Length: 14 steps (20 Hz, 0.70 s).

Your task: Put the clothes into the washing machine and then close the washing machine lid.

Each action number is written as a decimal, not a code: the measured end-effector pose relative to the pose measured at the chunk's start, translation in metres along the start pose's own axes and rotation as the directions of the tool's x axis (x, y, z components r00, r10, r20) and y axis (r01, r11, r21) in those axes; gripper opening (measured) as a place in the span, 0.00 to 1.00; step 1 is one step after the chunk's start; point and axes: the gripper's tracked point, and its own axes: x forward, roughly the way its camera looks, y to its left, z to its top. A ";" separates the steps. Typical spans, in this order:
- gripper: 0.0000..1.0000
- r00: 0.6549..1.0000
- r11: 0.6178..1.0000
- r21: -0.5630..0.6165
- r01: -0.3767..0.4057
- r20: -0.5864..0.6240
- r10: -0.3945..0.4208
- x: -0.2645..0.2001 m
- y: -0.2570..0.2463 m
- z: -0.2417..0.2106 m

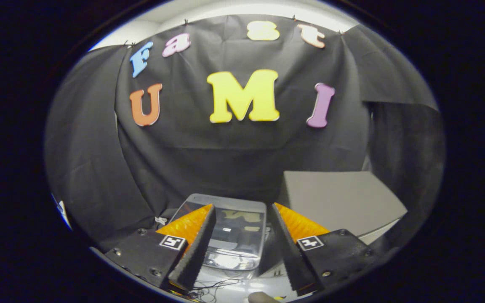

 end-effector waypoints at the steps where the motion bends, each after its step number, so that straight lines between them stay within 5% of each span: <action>1: 0.89 1.000 1.000 -0.004 0.014 0.026 -0.014 -0.017 -0.019 0.001; 3: 1.00 0.997 1.000 0.001 0.029 0.072 -0.028 -0.058 -0.058 -0.002; 14: 1.00 0.985 0.984 0.087 0.155 0.067 -0.161 -0.205 -0.267 -0.133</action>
